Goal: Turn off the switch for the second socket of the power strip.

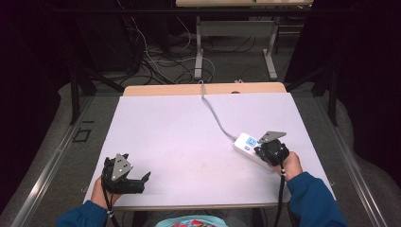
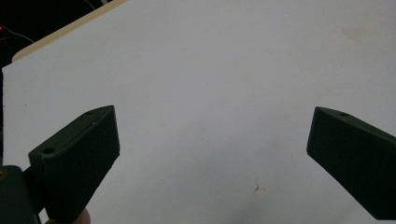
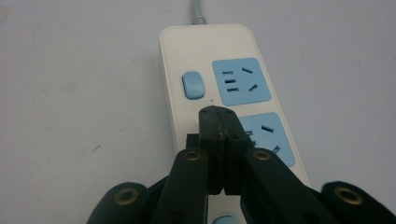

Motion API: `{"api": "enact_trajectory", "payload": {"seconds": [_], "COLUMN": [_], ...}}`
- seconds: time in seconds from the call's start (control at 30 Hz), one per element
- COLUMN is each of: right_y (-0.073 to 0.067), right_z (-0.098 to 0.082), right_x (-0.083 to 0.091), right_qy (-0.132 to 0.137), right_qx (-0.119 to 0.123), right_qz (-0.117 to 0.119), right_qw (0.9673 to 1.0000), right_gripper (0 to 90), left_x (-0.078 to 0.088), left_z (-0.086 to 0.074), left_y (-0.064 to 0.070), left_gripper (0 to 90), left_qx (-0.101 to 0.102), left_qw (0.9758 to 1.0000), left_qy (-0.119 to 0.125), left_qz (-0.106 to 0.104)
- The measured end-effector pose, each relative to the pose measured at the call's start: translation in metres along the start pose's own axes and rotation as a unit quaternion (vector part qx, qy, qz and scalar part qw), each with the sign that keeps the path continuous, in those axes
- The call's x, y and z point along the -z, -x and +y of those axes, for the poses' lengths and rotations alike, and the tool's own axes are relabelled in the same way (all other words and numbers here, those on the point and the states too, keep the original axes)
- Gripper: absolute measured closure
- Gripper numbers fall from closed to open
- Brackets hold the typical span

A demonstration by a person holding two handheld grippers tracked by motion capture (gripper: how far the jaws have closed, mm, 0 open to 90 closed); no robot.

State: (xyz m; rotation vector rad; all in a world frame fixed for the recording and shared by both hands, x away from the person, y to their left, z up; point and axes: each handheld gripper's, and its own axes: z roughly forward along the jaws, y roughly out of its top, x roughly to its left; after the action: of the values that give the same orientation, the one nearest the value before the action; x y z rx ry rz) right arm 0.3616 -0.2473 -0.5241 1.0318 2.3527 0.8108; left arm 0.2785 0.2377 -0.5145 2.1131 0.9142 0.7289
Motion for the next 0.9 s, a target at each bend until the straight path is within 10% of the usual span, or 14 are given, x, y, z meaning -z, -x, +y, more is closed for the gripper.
{"api": "enact_trajectory", "payload": {"seconds": [0.9], "right_y": [0.002], "right_z": [-0.0001], "right_x": [0.0014], "right_qy": [0.005], "right_qx": [0.001], "right_qz": [0.004], "right_qw": [1.0], "right_gripper": [86.4], "left_x": [0.0], "left_z": [0.0001], "left_y": [-0.0005], "left_gripper": [2.3], "left_qx": [-0.004], "left_qw": [1.0], "left_qy": [-0.002], "left_qz": [0.001]}}
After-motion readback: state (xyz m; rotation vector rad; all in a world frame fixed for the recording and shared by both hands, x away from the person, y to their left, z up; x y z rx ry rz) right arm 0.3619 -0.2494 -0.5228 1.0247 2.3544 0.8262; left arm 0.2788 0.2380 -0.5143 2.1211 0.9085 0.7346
